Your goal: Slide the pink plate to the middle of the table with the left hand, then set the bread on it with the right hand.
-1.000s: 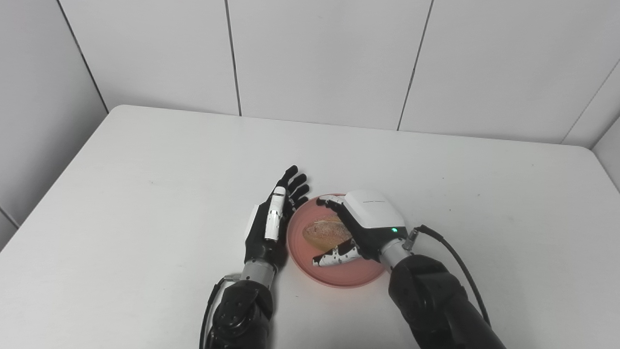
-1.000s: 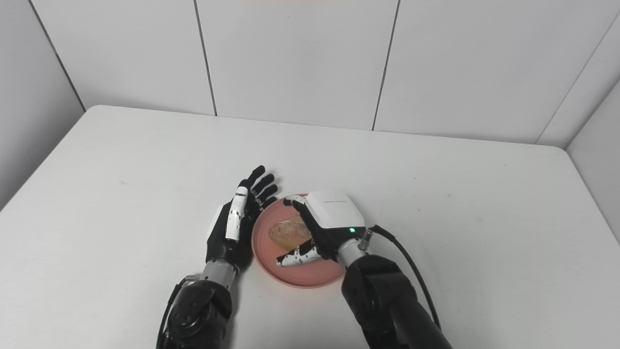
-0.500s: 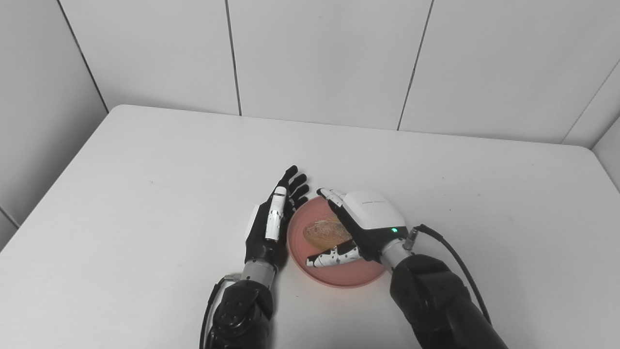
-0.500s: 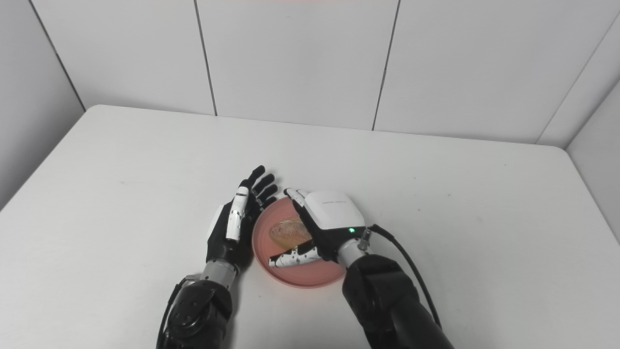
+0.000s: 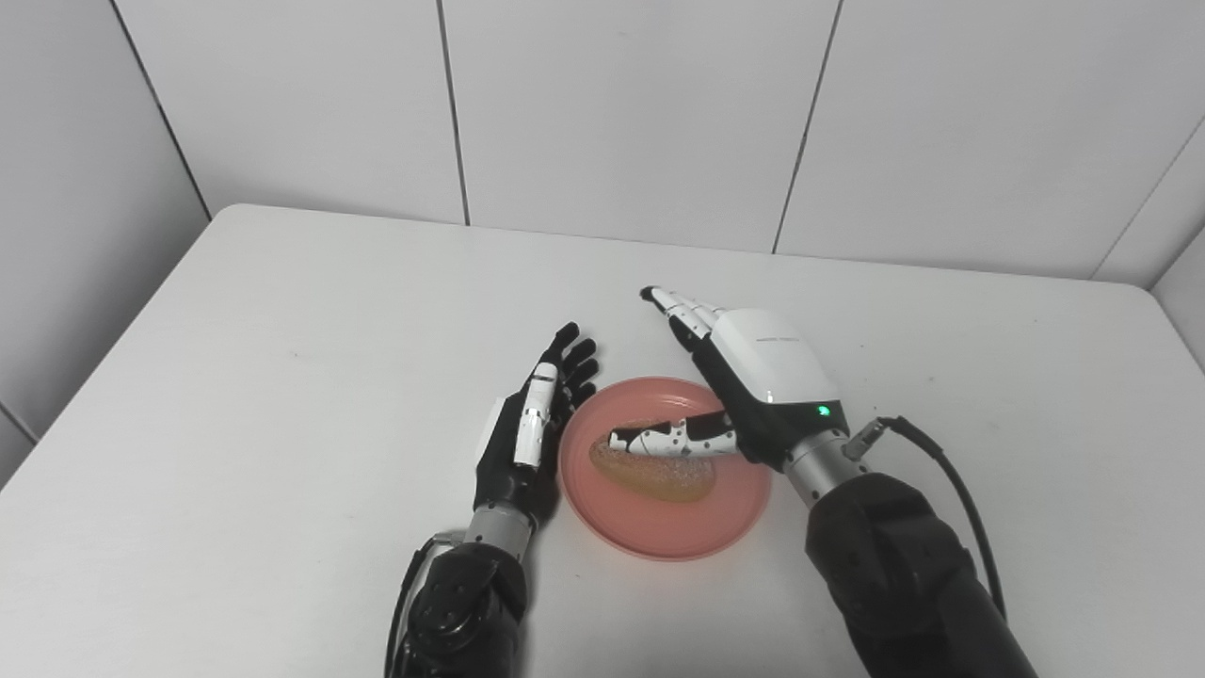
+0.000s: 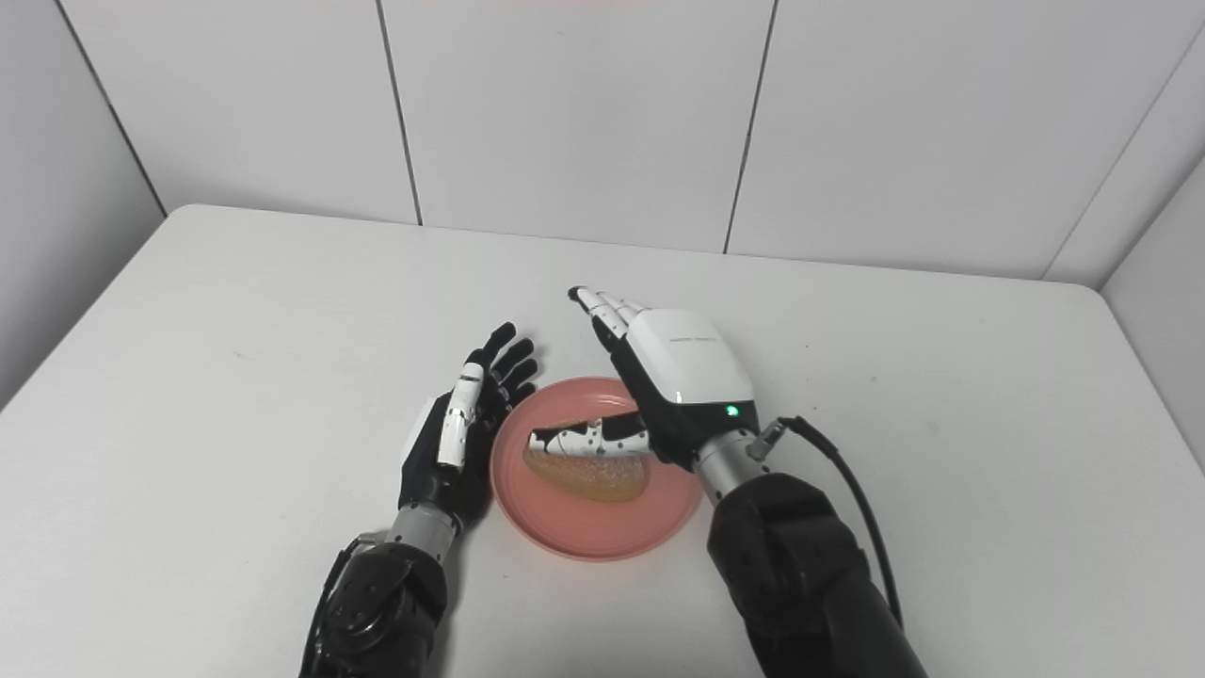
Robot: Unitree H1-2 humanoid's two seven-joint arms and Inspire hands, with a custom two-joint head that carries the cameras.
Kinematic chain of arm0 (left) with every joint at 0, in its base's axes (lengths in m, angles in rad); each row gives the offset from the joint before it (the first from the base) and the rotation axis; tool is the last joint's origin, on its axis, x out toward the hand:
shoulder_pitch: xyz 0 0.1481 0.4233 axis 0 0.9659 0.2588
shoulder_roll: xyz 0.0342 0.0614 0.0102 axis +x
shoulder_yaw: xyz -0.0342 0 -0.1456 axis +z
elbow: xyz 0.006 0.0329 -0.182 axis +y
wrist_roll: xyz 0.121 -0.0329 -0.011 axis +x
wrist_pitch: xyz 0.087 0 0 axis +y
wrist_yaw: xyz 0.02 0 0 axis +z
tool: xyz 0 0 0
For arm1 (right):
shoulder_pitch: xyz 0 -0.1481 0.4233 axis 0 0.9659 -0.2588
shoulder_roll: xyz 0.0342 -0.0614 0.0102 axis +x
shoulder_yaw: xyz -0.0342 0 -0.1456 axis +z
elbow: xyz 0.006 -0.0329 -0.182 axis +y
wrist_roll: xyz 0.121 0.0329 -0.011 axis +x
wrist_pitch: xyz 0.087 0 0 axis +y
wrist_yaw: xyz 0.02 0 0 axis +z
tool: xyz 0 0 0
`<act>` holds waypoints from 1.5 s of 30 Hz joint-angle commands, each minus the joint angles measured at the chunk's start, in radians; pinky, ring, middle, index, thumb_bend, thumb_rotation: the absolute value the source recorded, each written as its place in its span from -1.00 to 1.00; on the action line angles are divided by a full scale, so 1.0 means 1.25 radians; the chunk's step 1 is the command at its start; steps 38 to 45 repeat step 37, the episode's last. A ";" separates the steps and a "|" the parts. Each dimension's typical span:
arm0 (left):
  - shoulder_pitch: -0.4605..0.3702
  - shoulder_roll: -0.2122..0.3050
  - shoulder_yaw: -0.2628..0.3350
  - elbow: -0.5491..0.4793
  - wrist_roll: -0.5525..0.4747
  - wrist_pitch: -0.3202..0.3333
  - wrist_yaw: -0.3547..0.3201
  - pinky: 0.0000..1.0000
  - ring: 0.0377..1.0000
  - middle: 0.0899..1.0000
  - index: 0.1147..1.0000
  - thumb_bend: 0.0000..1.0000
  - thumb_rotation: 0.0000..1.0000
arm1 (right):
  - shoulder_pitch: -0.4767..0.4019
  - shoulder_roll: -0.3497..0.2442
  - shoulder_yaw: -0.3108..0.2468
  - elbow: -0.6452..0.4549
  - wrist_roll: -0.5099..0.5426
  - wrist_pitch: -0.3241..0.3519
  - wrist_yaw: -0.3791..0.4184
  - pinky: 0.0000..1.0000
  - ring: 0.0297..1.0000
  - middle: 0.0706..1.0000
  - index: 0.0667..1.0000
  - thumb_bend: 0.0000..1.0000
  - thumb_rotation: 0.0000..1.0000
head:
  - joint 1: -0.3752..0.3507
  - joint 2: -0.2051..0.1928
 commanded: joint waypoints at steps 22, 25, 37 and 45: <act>0.034 0.013 -0.006 -0.020 0.020 -0.031 -0.001 0.85 0.82 0.82 0.76 -0.14 1.00 | 0.201 0.100 -0.190 -0.007 0.368 -0.082 -0.209 0.80 0.87 0.89 0.90 0.28 1.00 | -0.020 -0.017; 0.042 0.015 -0.005 -0.026 0.020 -0.029 0.000 0.85 0.83 0.83 0.78 -0.15 1.00 | 0.214 0.111 -0.198 0.005 0.414 -0.091 -0.216 0.82 0.89 0.91 0.91 0.08 1.00 | -0.021 -0.019; 0.053 0.037 0.000 -0.020 0.017 -0.054 -0.018 0.90 0.87 0.89 0.85 -0.17 1.00 | 0.232 0.138 -0.216 0.061 0.537 -0.120 -0.224 0.85 0.90 0.93 0.91 -0.30 1.00 | -0.033 -0.026; 0.053 0.037 0.000 -0.020 0.017 -0.054 -0.018 0.90 0.87 0.89 0.85 -0.17 1.00 | 0.232 0.138 -0.216 0.061 0.537 -0.120 -0.224 0.85 0.90 0.93 0.91 -0.30 1.00 | -0.033 -0.026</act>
